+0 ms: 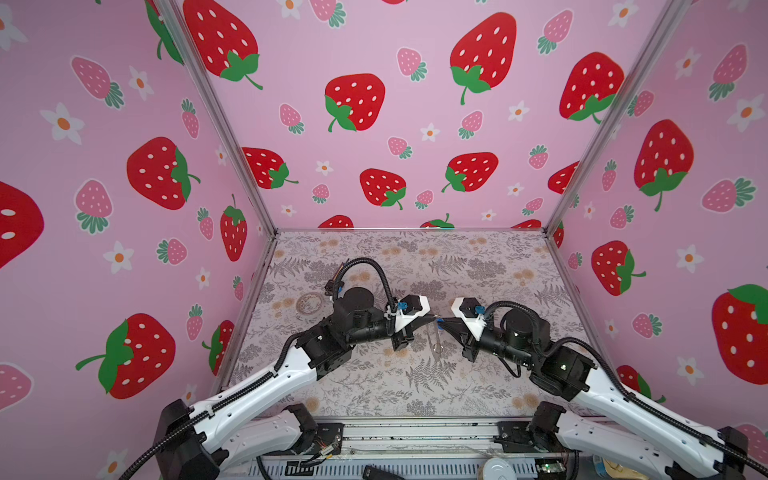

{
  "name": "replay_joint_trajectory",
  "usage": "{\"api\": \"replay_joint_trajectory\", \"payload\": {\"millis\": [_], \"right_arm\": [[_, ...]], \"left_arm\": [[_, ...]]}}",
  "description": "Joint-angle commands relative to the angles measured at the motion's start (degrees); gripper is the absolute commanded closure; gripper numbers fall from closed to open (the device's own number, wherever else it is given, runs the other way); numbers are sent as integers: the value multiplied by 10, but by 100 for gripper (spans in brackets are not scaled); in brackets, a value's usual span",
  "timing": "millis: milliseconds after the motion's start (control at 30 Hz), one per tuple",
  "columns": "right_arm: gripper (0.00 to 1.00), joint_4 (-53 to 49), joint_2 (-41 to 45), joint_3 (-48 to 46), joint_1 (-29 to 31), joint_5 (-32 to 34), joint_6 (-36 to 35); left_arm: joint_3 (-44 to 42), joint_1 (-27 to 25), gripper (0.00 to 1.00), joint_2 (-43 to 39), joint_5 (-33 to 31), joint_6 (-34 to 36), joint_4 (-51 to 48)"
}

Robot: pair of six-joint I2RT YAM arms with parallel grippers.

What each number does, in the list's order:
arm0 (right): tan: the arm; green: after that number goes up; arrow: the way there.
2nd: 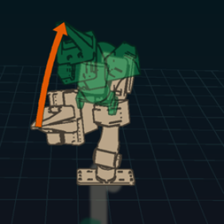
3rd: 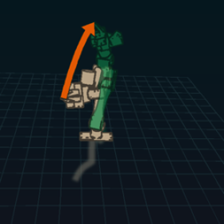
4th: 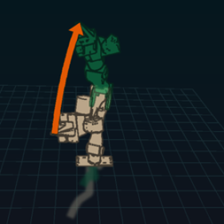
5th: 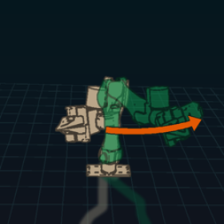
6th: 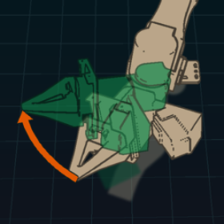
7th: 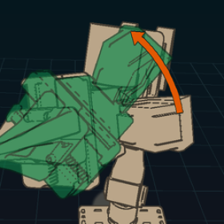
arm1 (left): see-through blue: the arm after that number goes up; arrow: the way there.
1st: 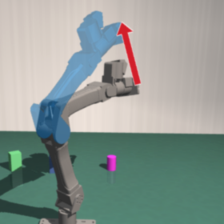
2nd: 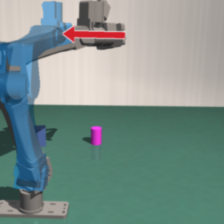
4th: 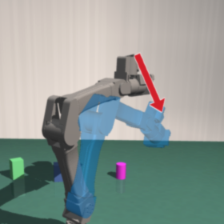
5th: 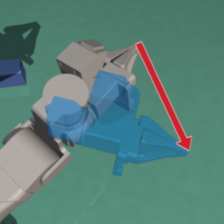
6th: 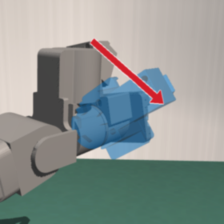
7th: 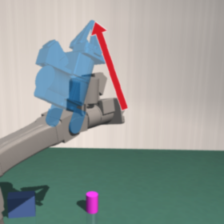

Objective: Put the keys on the keyring

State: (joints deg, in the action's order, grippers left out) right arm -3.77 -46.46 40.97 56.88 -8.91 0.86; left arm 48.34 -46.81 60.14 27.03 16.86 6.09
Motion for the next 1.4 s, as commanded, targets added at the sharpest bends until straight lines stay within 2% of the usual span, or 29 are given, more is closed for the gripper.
{"api": "replay_joint_trajectory", "payload": {"millis": [0, 67, 300, 367, 667, 800, 833, 900, 1000, 1067, 1167, 1267, 1367], "right_arm": [[97, 3, -6, 10, 1, -8, -14], [100, 4, -4, 9, 1, -4, -17], [100, 4, -16, 20, 1, 6, -24], [100, 8, -19, 21, 2, 27, -17], [100, 37, -21, 17, 9, 44, -16], [100, 38, -12, 13, 11, 48, -12], [95, 36, -8, 12, 11, 38, -16], [79, 15, 2, 16, 12, 26, -30], [73, -33, 28, 33, 11, 44, -45], [74, -53, 56, 39, 11, 38, -59], [79, -56, 101, 37, 12, -6, -78], [79, -50, 123, 39, 11, -30, -74], [81, -45, 116, 43, 11, -26, -66]], "left_arm": [[11, 2, 100, -2, -6, -19, 48], [10, 2, 100, -3, -20, -27, 56], [-9, 2, 100, -3, -48, -56, 103], [-18, 2, 100, -2, -59, -64, 121], [-43, 2, 100, 6, -57, -84, 183], [-52, 4, 100, 3, -36, -87, 201], [-52, 5, 100, 2, -27, -86, 197], [-49, 9, 100, 0, -8, -83, 186], [-49, 15, 100, -2, 26, -77, 175], [-51, 21, 100, -4, 62, -74, 177], [-49, 26, 100, -3, 112, -72, 174], [-47, 26, 100, -3, 127, -68, 167], [-45, 26, 100, -4, 141, -65, 163]]}}
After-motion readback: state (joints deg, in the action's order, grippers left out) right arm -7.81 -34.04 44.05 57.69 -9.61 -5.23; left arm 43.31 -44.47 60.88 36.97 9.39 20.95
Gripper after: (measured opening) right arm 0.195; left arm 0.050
